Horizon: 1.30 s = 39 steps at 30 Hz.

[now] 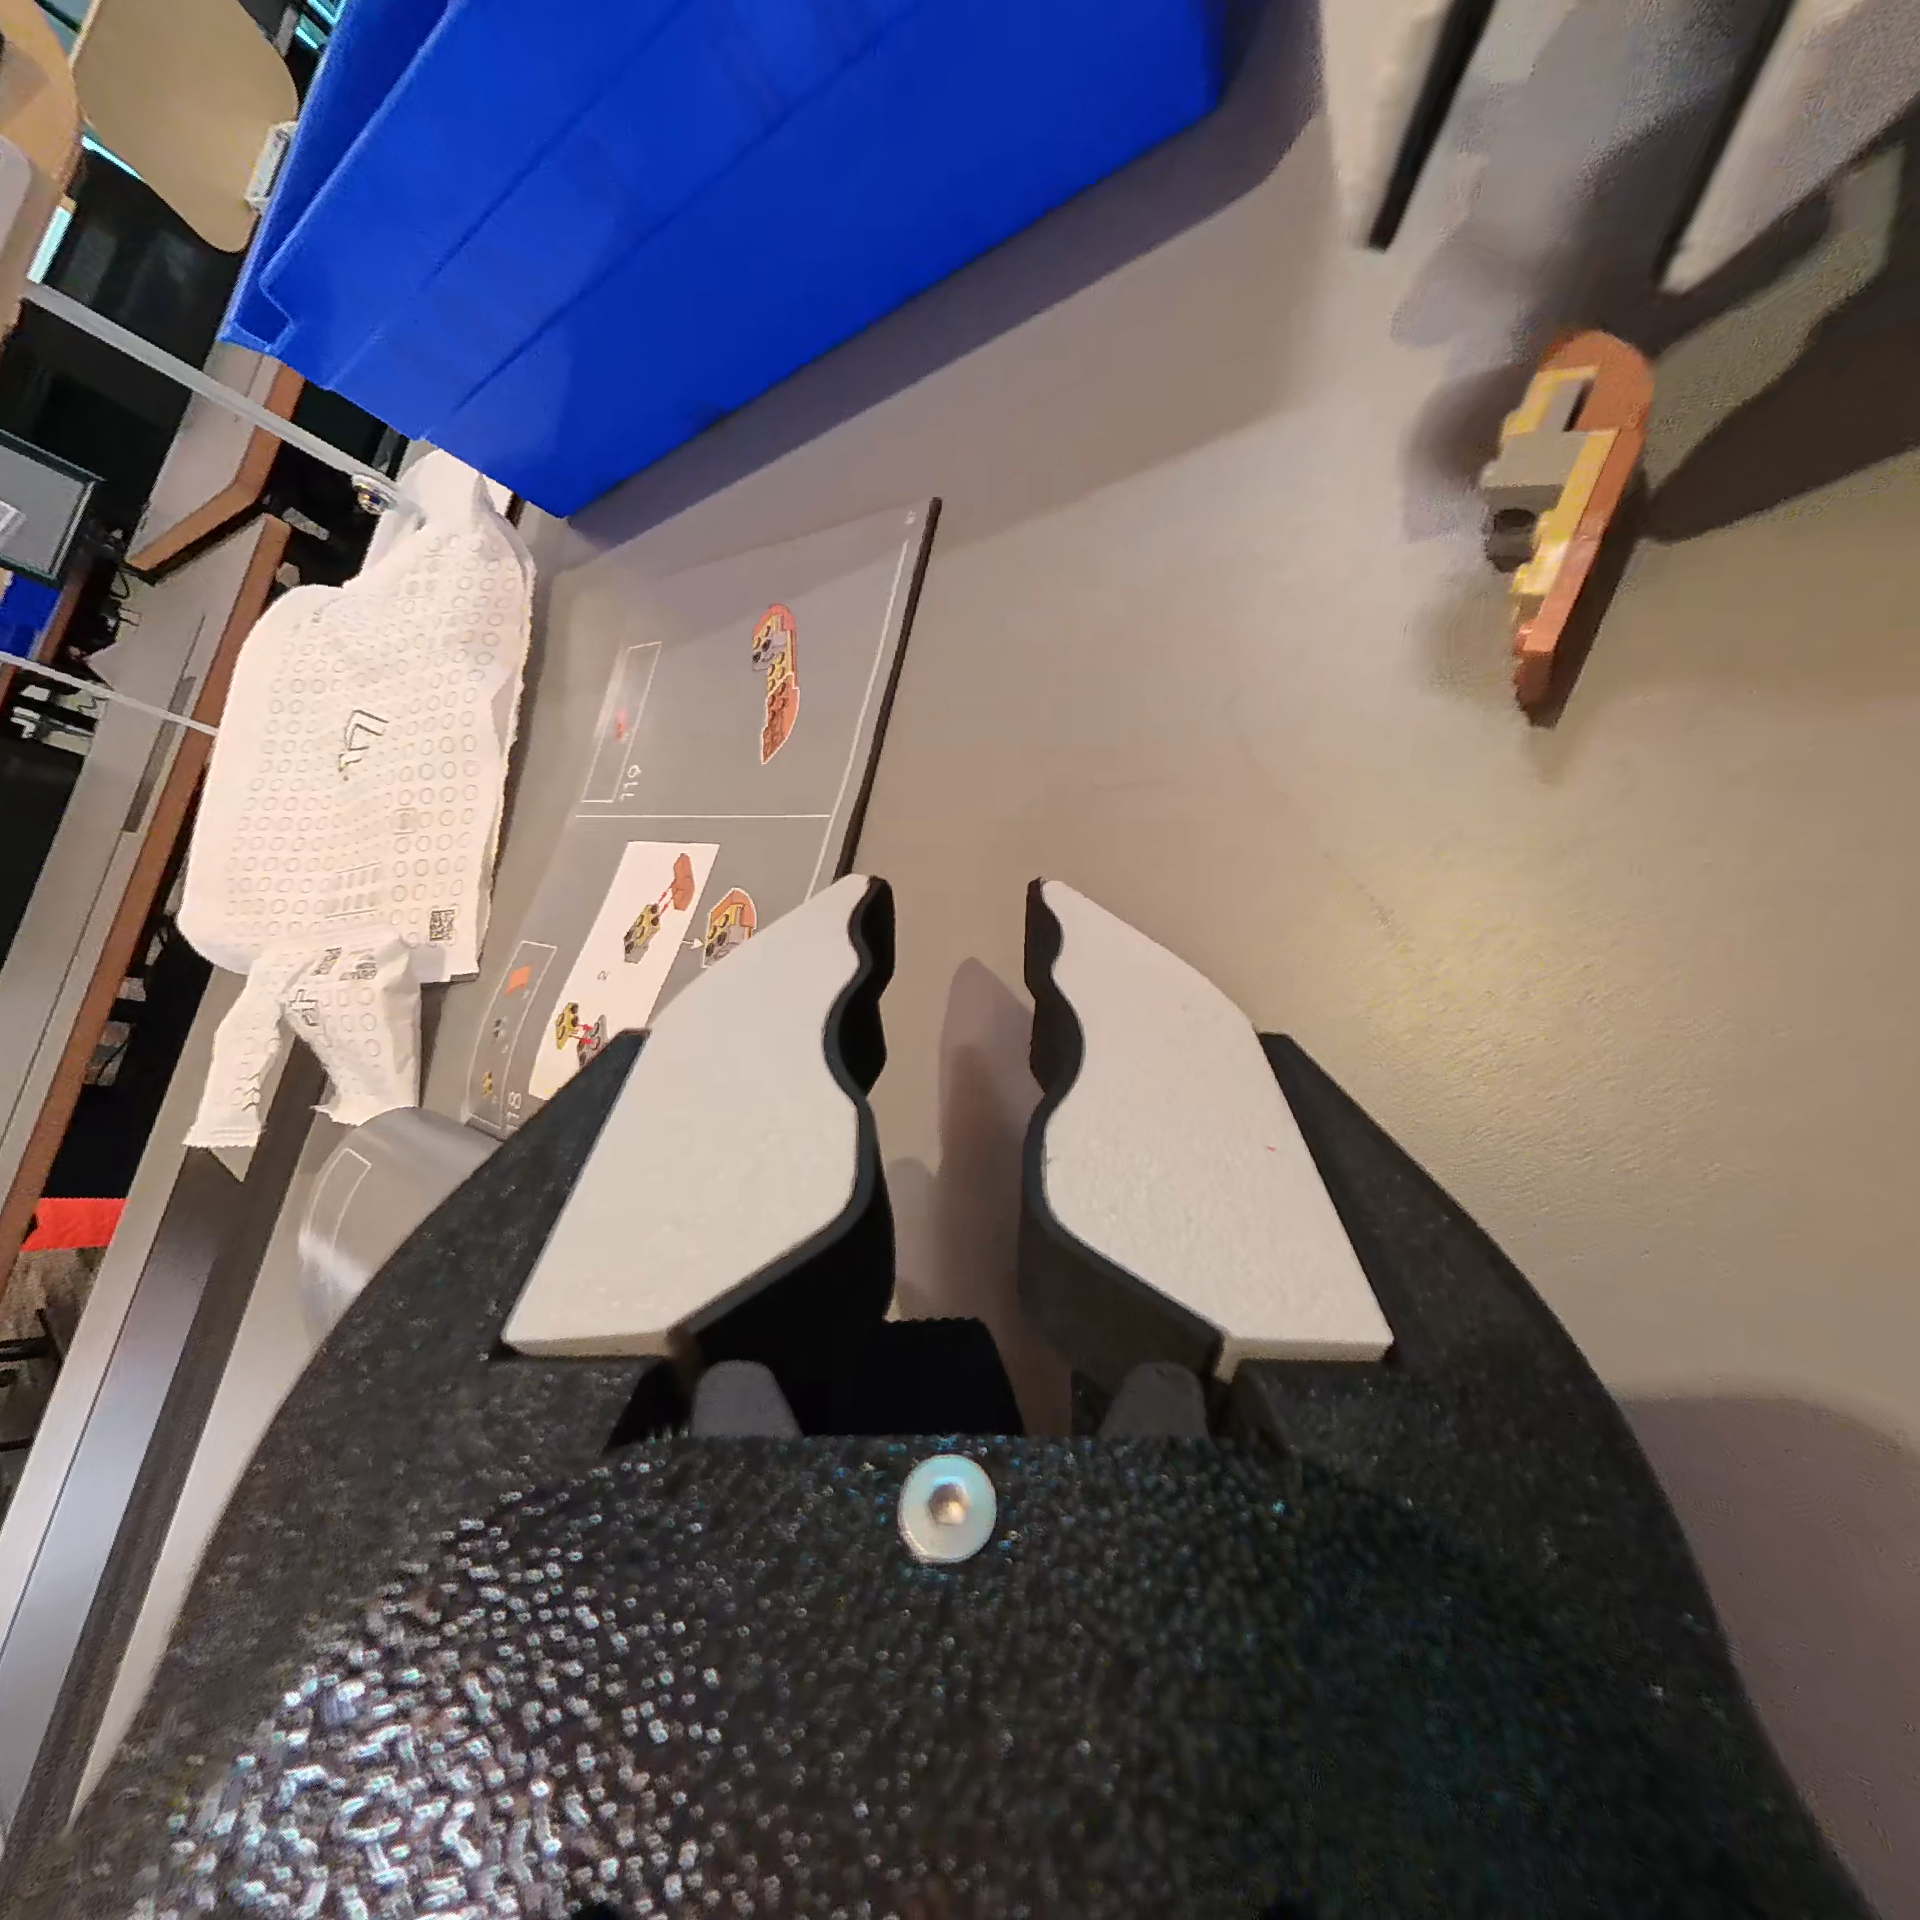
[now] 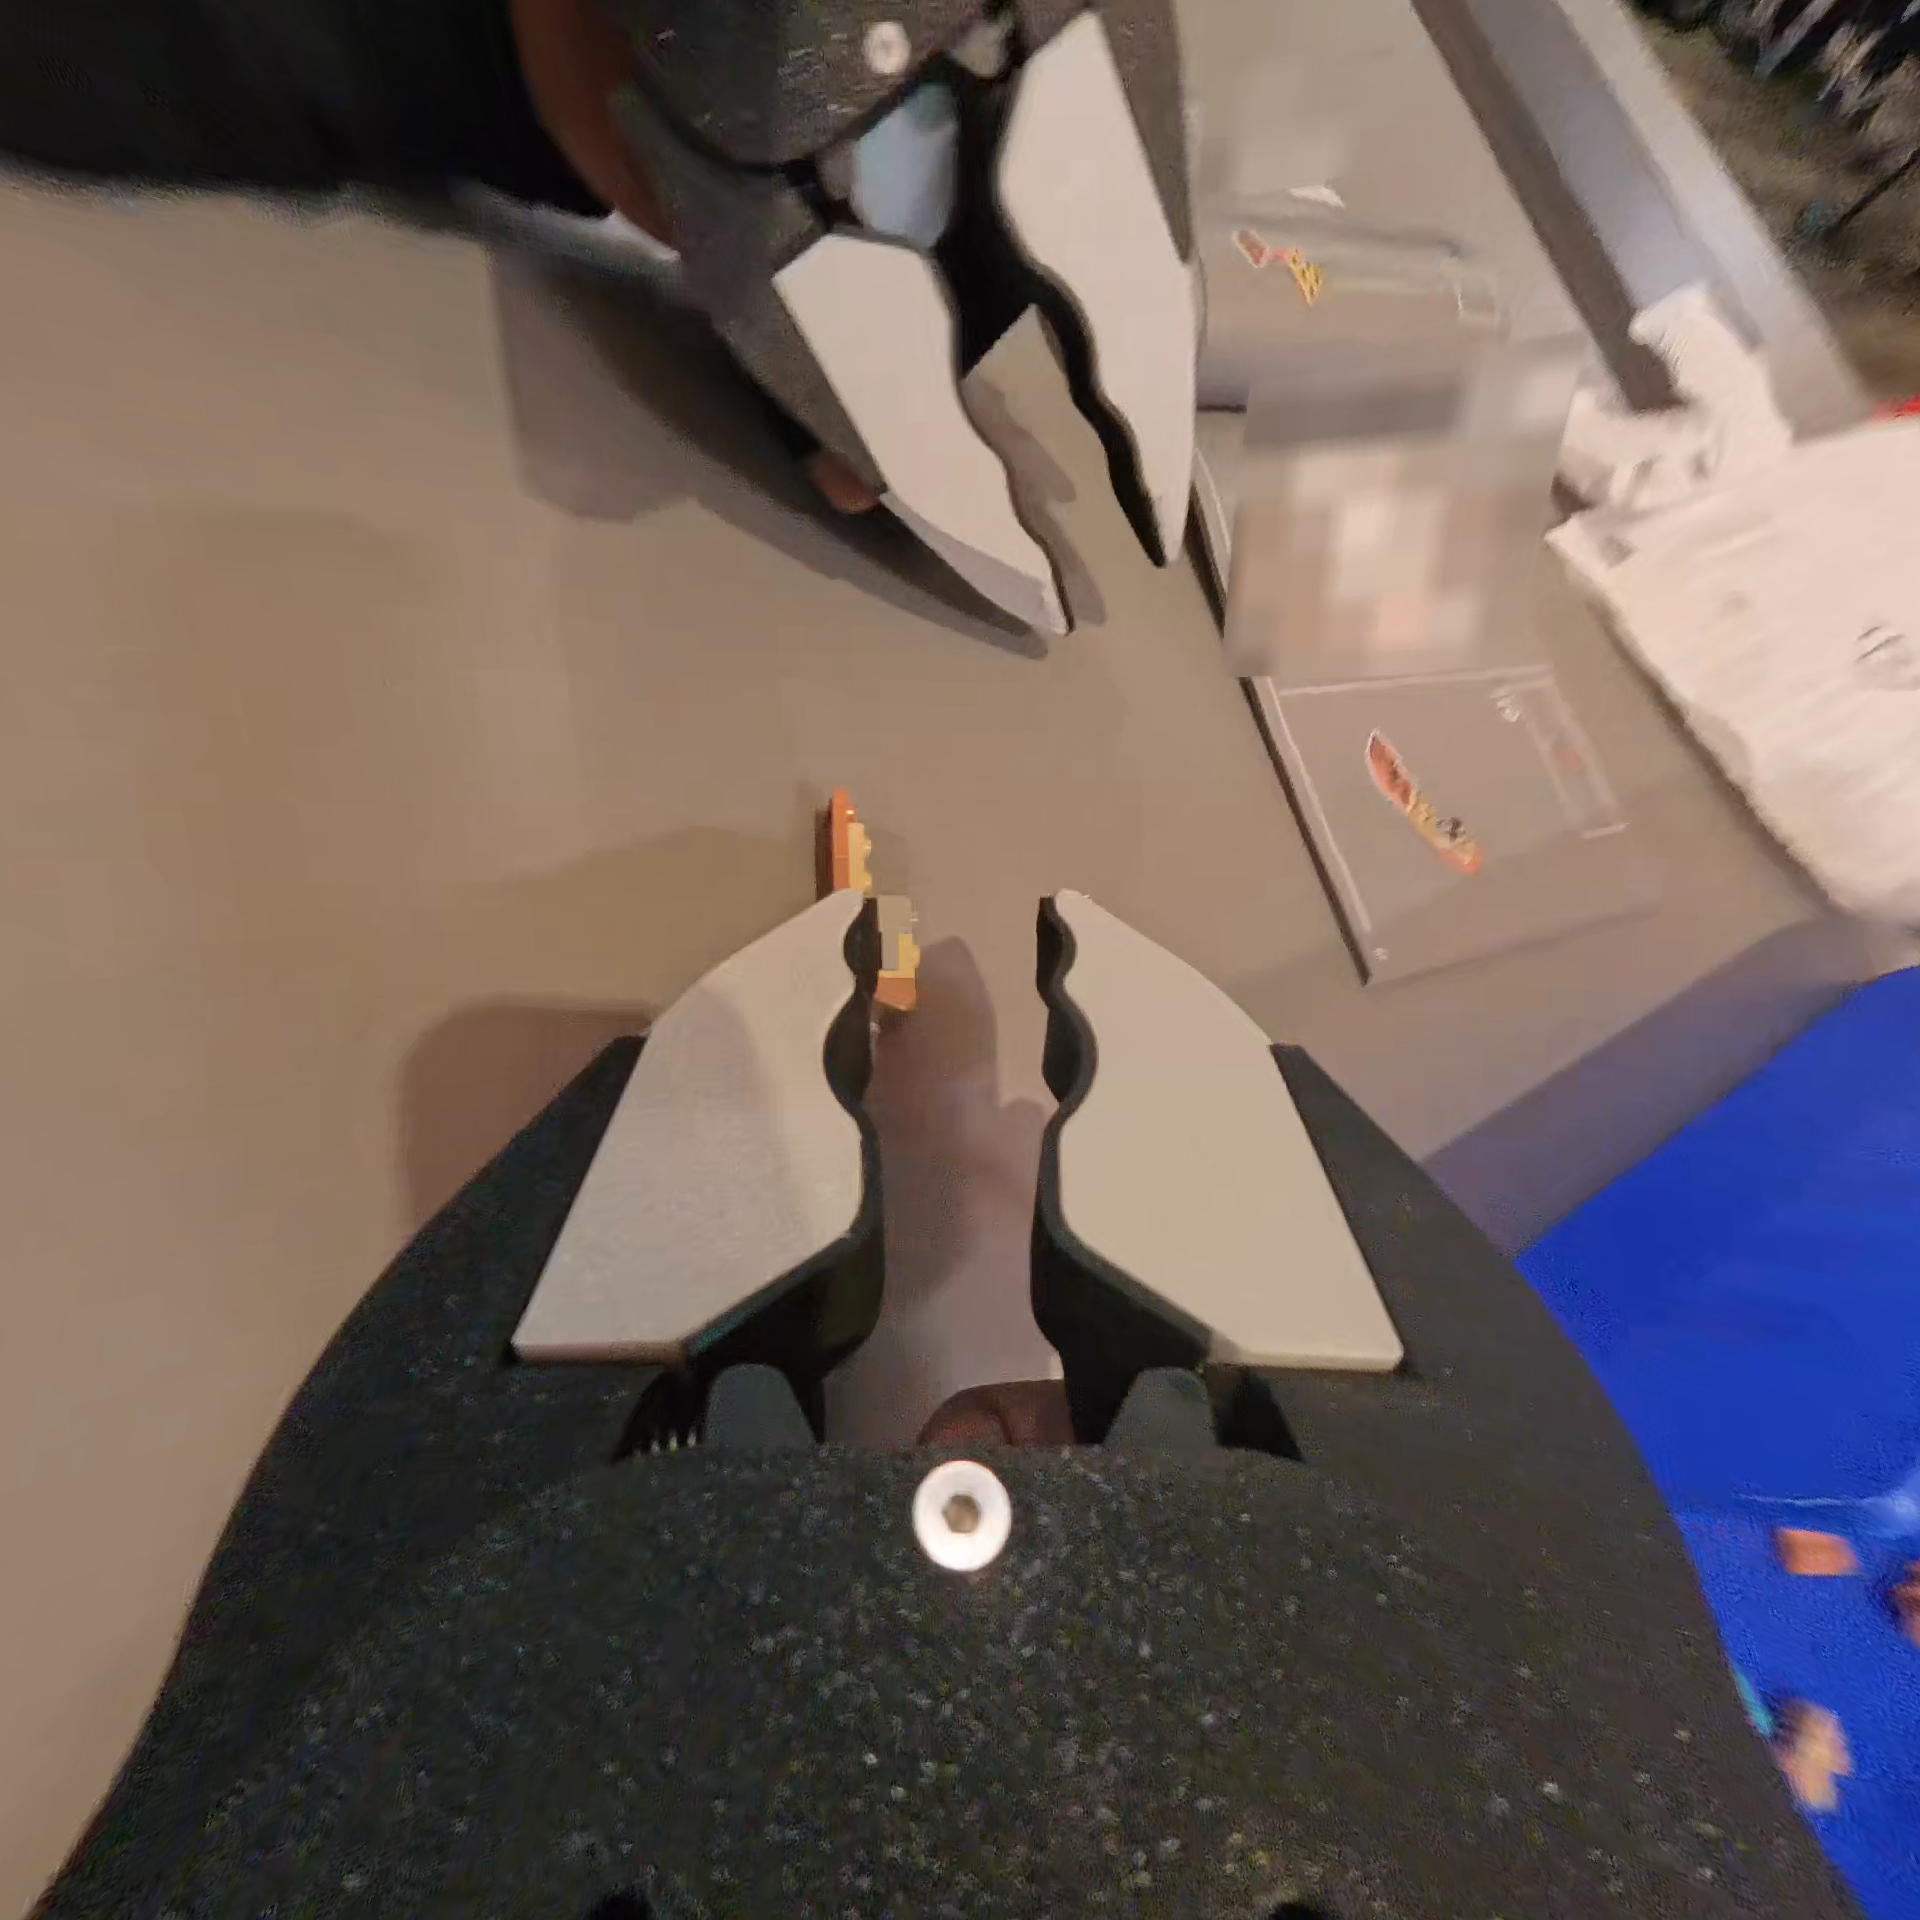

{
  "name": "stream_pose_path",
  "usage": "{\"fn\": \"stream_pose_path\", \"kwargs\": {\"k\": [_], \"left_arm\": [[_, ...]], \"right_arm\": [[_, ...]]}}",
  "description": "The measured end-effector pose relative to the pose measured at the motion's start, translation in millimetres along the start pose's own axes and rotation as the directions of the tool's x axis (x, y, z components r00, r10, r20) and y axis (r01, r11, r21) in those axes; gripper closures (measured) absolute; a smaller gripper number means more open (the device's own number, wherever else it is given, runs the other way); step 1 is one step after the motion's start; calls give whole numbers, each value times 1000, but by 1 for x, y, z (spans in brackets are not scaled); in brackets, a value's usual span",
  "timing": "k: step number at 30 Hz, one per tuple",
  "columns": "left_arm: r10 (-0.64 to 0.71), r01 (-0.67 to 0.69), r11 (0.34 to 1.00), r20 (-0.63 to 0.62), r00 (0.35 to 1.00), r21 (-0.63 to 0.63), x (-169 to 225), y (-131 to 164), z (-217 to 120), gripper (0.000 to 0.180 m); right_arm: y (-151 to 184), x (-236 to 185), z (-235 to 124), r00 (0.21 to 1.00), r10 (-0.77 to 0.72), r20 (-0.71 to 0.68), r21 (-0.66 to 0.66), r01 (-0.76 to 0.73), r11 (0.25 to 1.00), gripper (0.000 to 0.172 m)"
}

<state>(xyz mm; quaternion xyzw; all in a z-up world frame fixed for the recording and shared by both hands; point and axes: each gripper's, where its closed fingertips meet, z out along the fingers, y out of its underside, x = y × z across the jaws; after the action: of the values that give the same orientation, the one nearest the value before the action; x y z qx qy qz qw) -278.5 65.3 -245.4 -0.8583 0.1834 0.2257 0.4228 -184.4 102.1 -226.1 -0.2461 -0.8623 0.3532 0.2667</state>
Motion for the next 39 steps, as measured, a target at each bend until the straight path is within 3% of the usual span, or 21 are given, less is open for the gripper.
{"fn": "stream_pose_path", "kwargs": {"k": [4,12,14,21,27,31,36,39], "left_arm": [[-2,2,1000,-2,1000,4,0,0,0,158],[0,0,1000,-4,1000,4,1,0,0,160],[-1,1,1000,-3,1000,4,1,0,0,161],[-1,1,1000,0,1000,0,1,0,0,161],[16,-16,1000,1,1000,4,4,-3,1,161],[49,-49,998,-5,999,36,11,-12,1,161],[64,-19,979,-218,974,201,47,-41,-11,163],[15,65,979,-389,921,191,71,-48,-19,162]], "right_arm": [[4,2,8,989,132,66,-8,-131,991,143],[10,-14,13,998,-55,14,-52,56,997,146],[13,-17,14,996,-94,-3,-83,93,992,141],[2,-13,5,1000,7,-2,9,-7,1000,139],[10,-20,-1,977,-214,7,30,214,976,142],[7,-22,-6,967,-251,38,71,248,966,141],[16,-22,-1,976,-197,92,41,194,980,134],[20,-24,4,978,-164,133,31,161,986,133]]}}
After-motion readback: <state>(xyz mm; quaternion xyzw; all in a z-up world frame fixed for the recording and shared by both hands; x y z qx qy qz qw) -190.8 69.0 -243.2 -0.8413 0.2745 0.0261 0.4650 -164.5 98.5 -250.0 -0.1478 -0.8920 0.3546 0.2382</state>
